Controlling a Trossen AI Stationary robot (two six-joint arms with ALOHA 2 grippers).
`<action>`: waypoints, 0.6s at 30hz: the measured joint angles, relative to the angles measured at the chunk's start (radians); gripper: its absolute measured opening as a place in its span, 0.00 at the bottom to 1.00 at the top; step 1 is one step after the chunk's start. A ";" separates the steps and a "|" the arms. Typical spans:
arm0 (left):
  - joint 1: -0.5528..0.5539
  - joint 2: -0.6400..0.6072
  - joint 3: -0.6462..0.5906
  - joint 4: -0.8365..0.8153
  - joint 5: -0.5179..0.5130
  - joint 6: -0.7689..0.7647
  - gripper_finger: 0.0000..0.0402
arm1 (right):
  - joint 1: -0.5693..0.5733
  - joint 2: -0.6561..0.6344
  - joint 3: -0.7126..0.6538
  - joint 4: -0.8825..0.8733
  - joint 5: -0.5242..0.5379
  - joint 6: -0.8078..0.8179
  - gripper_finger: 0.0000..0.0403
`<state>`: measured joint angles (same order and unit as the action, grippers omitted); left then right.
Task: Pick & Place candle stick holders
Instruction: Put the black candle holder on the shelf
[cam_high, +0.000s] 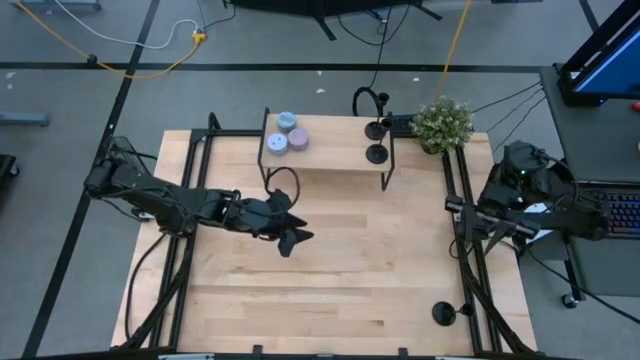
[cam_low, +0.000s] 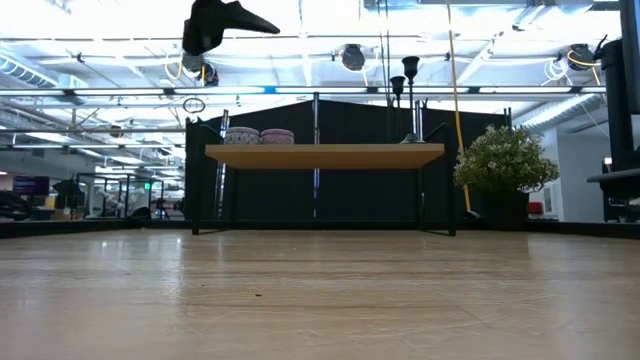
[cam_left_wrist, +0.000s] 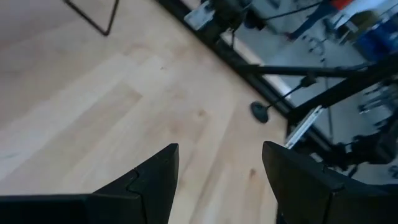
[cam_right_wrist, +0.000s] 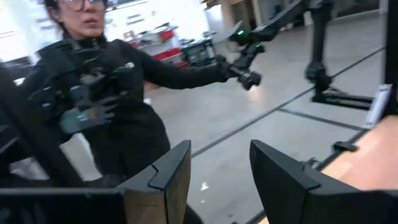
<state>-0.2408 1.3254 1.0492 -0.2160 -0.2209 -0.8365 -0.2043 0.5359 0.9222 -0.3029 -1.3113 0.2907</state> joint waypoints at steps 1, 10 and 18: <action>-0.008 0.000 0.000 0.017 -0.009 -0.001 0.60 | 0.015 0.001 0.000 -0.011 0.000 -0.008 0.38; -0.051 0.000 0.000 0.239 -0.017 0.114 0.60 | 0.149 0.048 0.000 -0.104 0.111 -0.122 0.38; -0.098 0.000 0.000 0.288 -0.058 0.160 0.60 | 0.262 0.076 0.000 -0.226 0.151 -0.166 0.38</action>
<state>-0.3391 1.3258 1.0496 0.0715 -0.2786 -0.6765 0.0581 0.6115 0.9226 -0.5286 -1.1603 0.1248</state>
